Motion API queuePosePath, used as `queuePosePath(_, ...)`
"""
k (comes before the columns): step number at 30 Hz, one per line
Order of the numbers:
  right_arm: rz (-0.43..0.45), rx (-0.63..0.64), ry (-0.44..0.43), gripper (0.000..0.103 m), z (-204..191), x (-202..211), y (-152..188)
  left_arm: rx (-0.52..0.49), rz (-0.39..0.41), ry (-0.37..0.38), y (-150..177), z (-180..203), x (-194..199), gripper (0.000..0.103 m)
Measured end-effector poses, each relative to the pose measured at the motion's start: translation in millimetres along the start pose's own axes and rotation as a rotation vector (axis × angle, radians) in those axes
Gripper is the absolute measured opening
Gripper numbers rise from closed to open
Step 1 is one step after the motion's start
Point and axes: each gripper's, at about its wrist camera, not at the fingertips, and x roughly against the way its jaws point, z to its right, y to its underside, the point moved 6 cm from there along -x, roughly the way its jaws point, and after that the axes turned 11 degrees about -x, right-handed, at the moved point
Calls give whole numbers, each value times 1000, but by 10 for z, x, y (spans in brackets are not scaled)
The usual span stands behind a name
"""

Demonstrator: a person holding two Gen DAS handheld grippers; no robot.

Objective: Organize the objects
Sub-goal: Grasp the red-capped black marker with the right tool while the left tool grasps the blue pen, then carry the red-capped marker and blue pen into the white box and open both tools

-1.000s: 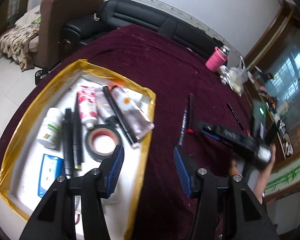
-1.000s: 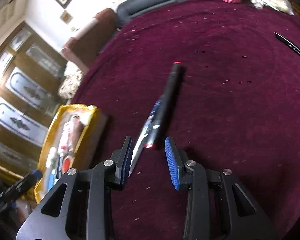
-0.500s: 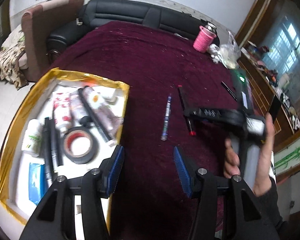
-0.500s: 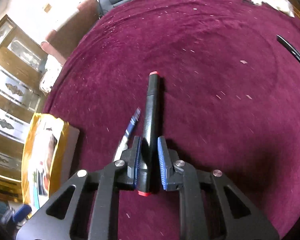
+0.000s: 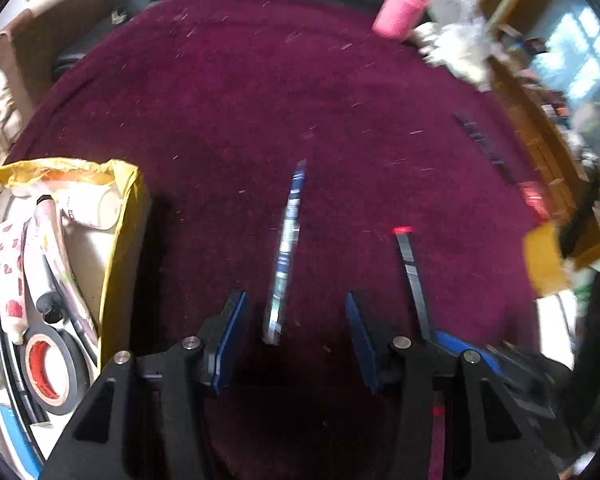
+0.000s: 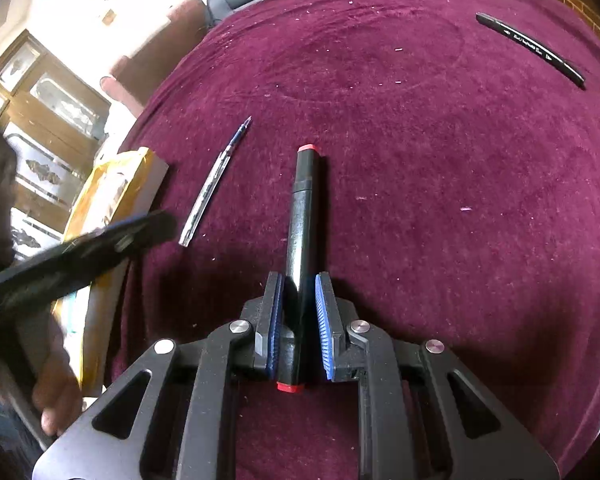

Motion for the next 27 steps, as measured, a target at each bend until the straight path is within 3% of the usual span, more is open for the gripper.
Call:
queuePosePath(2, 3, -5, -8, 16, 8, -7, -18, -13, -29, -35, -47, 8, -102, 38)
queuePosePath(9, 14, 1, -16, 17, -13, -18, -14, -38, 6, -71, -229, 41, -193, 27)
queuePosePath(10, 17, 5, -11, 17, -22, -19, -10, -46, 9, -80, -228, 46, -199, 24)
queuePosePath(11, 20, 11, -5, 18, -28, -20, -6, -64, 14, -104, -208, 50, -193, 10)
queuePosePath(12, 23, 21, 4, 18, -41, -23, -5, -83, 18, -108, -191, 56, -182, 6)
queuePosePath(15, 28, 46, 33, 22, -90, -36, -4, -83, 3, -52, -62, -9, -122, 6)
queuePosePath(20, 41, 109, 75, 32, -179, -63, 31, -5, -28, 36, 436, -58, 96, 6)
queuePosePath(27, 48, 111, 94, 31, -177, -69, 25, -8, -4, 16, 538, 18, 118, 8)
